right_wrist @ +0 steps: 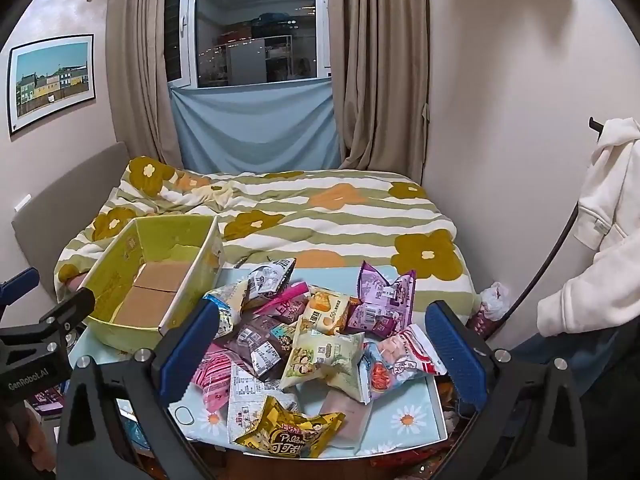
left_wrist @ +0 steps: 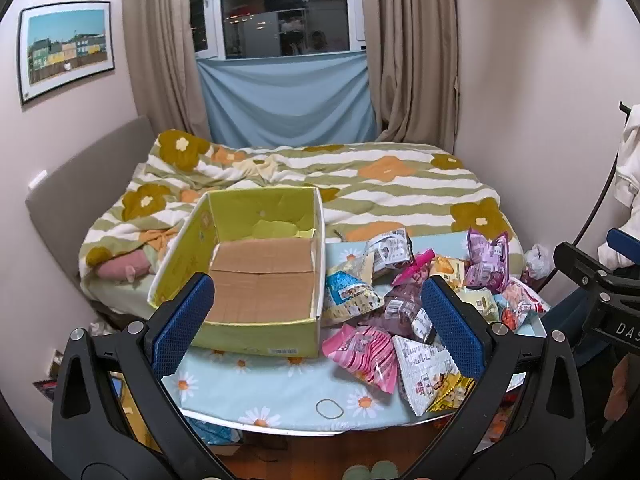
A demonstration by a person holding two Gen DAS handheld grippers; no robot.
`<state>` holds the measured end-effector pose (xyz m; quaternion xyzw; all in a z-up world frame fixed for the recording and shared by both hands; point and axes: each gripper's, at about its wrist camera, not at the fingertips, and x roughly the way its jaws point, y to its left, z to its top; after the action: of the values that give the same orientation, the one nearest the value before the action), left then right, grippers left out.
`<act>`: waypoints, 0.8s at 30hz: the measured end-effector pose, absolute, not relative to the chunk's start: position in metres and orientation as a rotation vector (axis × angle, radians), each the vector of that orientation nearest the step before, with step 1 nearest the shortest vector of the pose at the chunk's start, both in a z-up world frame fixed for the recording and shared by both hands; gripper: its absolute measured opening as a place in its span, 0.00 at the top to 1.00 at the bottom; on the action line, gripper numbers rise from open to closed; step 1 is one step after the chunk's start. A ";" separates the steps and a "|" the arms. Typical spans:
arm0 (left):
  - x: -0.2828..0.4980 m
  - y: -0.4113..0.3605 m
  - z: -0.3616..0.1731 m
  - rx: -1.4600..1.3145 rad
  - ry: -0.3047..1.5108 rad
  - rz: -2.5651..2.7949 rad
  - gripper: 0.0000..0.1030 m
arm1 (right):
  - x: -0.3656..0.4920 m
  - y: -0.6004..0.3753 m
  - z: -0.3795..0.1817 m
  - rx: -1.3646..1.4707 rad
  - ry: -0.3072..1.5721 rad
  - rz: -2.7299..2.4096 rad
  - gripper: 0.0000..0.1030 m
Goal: Organize snacks
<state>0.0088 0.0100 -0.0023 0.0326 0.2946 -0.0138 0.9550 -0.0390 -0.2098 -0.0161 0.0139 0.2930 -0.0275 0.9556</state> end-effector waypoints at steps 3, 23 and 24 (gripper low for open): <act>0.009 0.011 -0.004 0.063 0.604 -0.030 0.00 | -0.038 -0.209 -0.016 0.026 0.598 -0.052 0.00; 0.014 0.016 -0.006 0.046 0.622 -0.033 0.00 | -0.036 -0.205 -0.019 0.023 0.615 -0.043 0.00; 0.014 0.016 -0.007 0.044 0.624 -0.035 0.00 | -0.036 -0.205 -0.019 0.023 0.618 -0.042 0.00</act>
<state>0.0141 0.0157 -0.0070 0.0217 0.3068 -0.0170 0.9514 -0.0361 -0.2045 -0.0187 0.0112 0.3040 -0.0209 0.9524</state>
